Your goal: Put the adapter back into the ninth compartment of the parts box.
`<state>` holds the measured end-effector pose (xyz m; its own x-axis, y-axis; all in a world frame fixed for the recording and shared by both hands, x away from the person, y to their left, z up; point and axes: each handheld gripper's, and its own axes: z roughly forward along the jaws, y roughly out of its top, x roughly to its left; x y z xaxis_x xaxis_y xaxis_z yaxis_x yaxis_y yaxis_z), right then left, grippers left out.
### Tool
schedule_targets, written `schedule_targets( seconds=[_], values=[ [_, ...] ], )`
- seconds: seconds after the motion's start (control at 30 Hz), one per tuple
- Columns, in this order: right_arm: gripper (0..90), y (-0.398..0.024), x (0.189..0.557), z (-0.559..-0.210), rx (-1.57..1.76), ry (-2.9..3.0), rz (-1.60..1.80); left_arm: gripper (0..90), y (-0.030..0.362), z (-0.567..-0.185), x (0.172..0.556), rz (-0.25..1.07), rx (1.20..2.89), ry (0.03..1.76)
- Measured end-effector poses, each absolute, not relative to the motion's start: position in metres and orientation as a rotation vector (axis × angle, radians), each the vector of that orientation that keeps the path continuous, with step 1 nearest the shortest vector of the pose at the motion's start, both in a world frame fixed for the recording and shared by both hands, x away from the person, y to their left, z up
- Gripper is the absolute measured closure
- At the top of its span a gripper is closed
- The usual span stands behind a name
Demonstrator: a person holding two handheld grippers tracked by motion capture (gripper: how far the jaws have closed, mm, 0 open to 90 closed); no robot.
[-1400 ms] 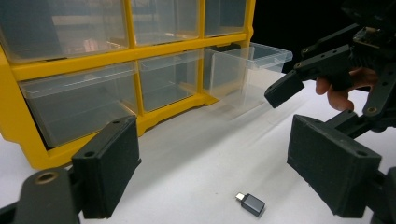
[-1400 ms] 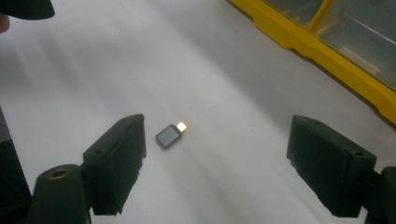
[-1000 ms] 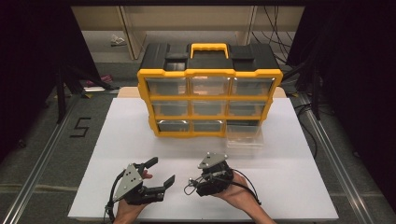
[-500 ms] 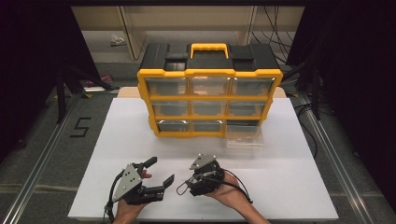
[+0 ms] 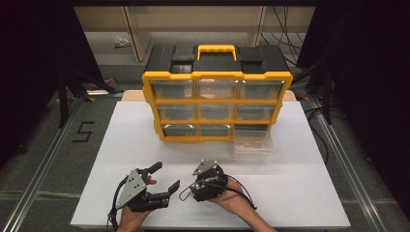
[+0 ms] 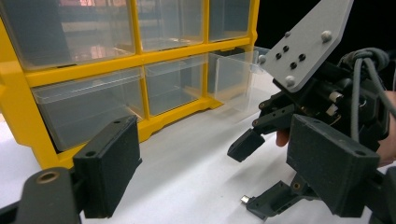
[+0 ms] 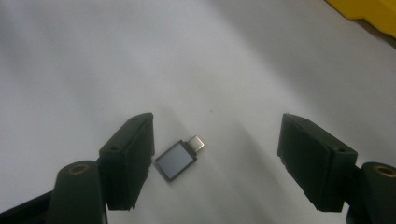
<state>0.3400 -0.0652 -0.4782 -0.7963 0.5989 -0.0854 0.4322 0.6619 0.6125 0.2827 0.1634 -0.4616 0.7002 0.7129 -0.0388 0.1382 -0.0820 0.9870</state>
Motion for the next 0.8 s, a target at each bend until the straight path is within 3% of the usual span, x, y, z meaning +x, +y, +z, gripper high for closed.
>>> schedule_targets(
  seconds=[0.53, 0.8],
  values=[
    [37.5, -0.0663, 0.3418, -0.4783, 0.806, 2.654, 0.782, 17.1, 0.1635, -0.4617, 0.2828, 0.549, 1.612, 0.707],
    [50.7, -0.0666, 0.3434, -0.4774, 0.810, 2.718, 0.756, 17.2, 0.1632, -0.4619, 0.2830, 0.546, 1.615, 0.705]
  ],
)
